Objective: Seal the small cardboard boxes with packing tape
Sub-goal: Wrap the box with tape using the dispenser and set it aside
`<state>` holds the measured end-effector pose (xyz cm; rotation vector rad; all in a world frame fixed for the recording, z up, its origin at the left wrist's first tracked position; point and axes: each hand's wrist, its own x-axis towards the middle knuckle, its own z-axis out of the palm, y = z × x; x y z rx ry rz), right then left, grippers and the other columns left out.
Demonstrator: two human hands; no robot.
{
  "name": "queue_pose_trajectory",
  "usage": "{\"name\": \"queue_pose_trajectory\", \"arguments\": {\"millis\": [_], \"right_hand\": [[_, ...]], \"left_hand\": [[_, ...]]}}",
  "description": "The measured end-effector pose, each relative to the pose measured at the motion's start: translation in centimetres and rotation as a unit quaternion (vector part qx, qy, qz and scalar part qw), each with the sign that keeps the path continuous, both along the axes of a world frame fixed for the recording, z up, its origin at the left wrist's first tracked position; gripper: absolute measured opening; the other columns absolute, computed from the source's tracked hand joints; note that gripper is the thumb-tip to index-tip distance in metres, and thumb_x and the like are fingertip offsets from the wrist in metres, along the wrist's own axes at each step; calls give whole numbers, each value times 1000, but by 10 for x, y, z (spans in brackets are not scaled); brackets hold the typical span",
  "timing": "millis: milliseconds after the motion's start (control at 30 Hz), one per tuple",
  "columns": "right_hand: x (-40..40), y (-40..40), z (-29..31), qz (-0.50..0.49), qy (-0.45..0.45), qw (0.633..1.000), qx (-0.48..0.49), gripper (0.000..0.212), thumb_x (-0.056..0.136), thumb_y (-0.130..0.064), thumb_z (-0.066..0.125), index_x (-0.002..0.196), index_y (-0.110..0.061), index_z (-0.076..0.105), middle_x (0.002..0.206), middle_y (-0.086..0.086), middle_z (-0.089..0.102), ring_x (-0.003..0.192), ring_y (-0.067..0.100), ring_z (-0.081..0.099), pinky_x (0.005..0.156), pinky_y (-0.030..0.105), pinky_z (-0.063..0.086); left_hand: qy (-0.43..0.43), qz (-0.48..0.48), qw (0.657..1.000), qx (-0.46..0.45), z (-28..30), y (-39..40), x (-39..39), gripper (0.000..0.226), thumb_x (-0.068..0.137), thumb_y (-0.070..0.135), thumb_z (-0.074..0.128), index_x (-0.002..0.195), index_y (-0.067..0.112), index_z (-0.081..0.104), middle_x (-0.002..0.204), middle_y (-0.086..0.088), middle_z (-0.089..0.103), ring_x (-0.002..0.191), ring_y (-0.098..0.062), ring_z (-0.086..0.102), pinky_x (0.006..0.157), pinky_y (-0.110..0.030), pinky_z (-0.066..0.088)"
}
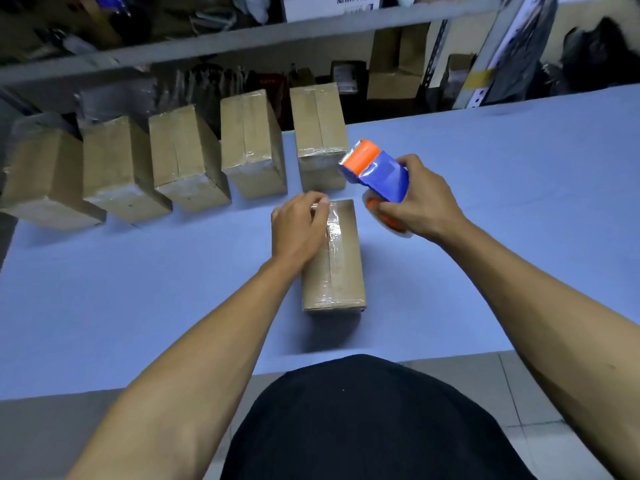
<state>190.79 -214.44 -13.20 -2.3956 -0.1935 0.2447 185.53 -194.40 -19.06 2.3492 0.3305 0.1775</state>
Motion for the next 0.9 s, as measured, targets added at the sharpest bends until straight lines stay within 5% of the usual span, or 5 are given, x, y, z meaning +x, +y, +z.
{"name": "queue_pose_trajectory", "arguments": {"millis": [100, 200, 367, 667, 900], "right_hand": [[2, 4, 12, 29, -20, 999, -14, 49, 74, -47, 70, 115, -26, 53, 95, -7, 64, 89, 24, 62, 79, 41, 53], [5, 7, 19, 52, -40, 998, -10, 54, 73, -49, 75, 118, -27, 53, 98, -6, 64, 90, 24, 61, 80, 42, 54], [9, 7, 25, 107, -59, 992, 13, 55, 75, -40, 80, 119, -22, 52, 101, -2, 63, 86, 23, 61, 78, 41, 54], [21, 15, 27, 195, -165, 957, -136, 45, 77, -41, 75, 109, -19, 53, 96, 3, 63, 80, 26, 54, 63, 33, 39], [23, 12, 17, 245, -122, 955, -119, 43, 83, -49, 69, 108, -21, 48, 94, -2, 58, 75, 25, 50, 63, 33, 40]], "left_hand": [[-6, 92, 979, -184, 32, 5, 24, 22, 98, 27, 50, 86, 19, 67, 78, 4, 65, 73, -16, 58, 72, -34, 49], [112, 90, 908, -394, 65, 8, 42, 20, 100, 32, 53, 89, 20, 65, 81, 5, 70, 71, -14, 60, 67, -30, 44], [205, 14, 841, -500, 80, 23, 49, 18, 99, 37, 57, 93, 20, 61, 82, 1, 67, 66, -10, 65, 72, -29, 45], [122, 50, 938, -320, 81, 27, 48, 17, 96, 1, 59, 82, 4, 68, 63, -3, 61, 41, 0, 56, 43, -13, 41], [118, 9, 966, -230, 62, 43, 44, 16, 93, 10, 66, 80, 7, 74, 61, -1, 62, 55, -8, 53, 54, -19, 42]]}}
